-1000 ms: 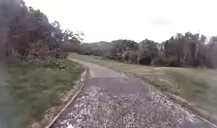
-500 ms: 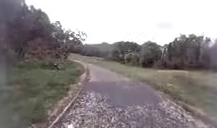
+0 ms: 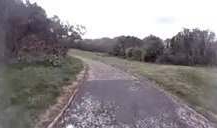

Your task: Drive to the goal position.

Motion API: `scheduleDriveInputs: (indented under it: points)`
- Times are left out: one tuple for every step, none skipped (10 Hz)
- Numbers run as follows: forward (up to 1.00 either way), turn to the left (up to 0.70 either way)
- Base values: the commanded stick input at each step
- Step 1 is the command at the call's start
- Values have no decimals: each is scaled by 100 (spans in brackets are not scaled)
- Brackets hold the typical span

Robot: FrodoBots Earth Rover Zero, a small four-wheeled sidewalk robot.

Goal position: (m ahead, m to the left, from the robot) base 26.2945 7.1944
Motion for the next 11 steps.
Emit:
scheduleDriveInputs:
  points:
    - [85,0]
    - [85,0]
    - [85,0]
    - [85,0]
    - [85,0]
    - [85,0]
    - [85,0]
    - [85,0]
    - [85,0]
    - [85,0]
    - [85,0]
